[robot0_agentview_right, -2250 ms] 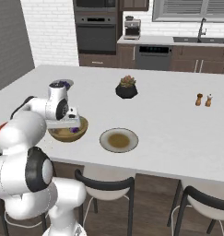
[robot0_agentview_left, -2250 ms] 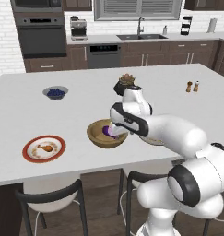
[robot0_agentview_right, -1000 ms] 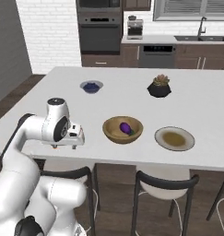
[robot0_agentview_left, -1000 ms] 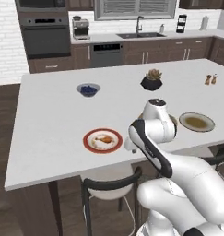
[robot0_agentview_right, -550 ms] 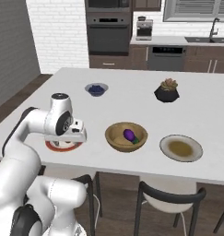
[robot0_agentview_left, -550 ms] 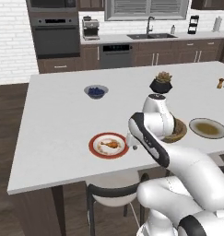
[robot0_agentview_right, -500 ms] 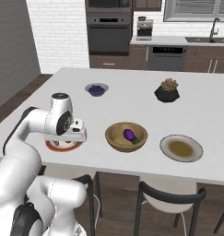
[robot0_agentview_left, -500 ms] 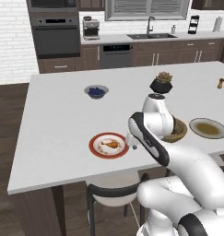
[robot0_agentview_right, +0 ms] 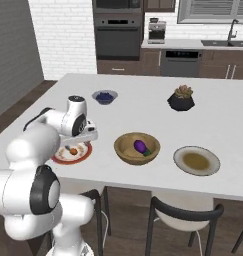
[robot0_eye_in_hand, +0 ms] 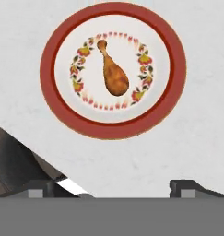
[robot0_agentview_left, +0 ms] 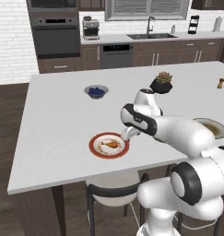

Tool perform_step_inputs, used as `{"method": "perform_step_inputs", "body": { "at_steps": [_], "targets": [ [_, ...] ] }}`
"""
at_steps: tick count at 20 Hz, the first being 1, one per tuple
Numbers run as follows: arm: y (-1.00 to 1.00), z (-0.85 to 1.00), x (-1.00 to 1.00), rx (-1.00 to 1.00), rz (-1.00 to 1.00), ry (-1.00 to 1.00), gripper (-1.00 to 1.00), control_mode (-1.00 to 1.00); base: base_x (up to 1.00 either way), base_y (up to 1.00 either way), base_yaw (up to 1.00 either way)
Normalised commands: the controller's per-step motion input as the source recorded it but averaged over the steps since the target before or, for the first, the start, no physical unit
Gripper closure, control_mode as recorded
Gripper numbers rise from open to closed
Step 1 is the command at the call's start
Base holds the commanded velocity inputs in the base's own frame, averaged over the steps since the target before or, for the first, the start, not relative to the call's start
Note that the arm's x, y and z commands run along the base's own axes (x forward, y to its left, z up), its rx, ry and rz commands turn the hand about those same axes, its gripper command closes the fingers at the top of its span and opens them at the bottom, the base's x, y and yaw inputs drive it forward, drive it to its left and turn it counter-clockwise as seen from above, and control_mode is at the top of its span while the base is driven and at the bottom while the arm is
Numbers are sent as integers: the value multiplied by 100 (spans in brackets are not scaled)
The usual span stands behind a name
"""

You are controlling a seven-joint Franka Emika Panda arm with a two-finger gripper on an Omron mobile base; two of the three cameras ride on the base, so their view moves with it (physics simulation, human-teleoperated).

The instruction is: Pick the chicken drumstick and eggplant from their plates and place them in the bowl. Then put the bowl in the fridge.

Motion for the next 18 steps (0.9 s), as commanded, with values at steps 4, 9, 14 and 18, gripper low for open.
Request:
{"method": "perform_step_inputs", "body": {
  "at_steps": [4,9,14,18],
  "targets": [
    [58,-15,16,-1,29,-3,-100,-100,0,0,0],
    [40,-39,10,-1,14,-5,-100,-100,0,0,0],
    [30,-46,48,-2,9,0,-100,-100,0,0,0],
    [4,-16,44,-2,4,0,-100,-100,0,0,0]
  ]
}}
